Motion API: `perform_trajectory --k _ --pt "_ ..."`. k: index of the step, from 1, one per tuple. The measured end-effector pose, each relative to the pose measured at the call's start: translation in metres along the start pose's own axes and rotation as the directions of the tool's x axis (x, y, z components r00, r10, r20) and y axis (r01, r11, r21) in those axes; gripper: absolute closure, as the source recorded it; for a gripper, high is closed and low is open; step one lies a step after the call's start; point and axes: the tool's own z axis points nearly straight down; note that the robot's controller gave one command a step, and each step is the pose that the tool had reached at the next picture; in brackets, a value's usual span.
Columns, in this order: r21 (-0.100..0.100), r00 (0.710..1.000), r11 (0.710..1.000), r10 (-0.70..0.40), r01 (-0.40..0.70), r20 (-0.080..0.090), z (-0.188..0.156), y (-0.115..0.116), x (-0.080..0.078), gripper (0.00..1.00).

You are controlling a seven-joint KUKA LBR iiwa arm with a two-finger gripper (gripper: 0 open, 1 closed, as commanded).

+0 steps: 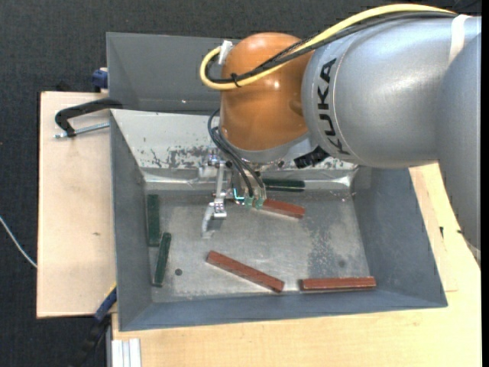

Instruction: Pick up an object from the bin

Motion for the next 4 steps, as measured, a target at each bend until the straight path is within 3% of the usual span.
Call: perform_trajectory --k 1,2,3,4 --pt "-0.002 1.0 1.0 0.003 -0.003 0.008 -0.005 -0.001 -0.002 0.0" --pt "-0.003 1.0 1.0 -0.005 0.005 0.011 0.072 -0.039 0.031 0.0" --pt "-0.007 0.961 0.961 0.277 -0.277 0.012 0.119 -0.066 -0.024 0.0" --pt "-0.004 0.987 0.987 0.16 -0.16 0.011 0.129 -0.086 0.016 0.0"
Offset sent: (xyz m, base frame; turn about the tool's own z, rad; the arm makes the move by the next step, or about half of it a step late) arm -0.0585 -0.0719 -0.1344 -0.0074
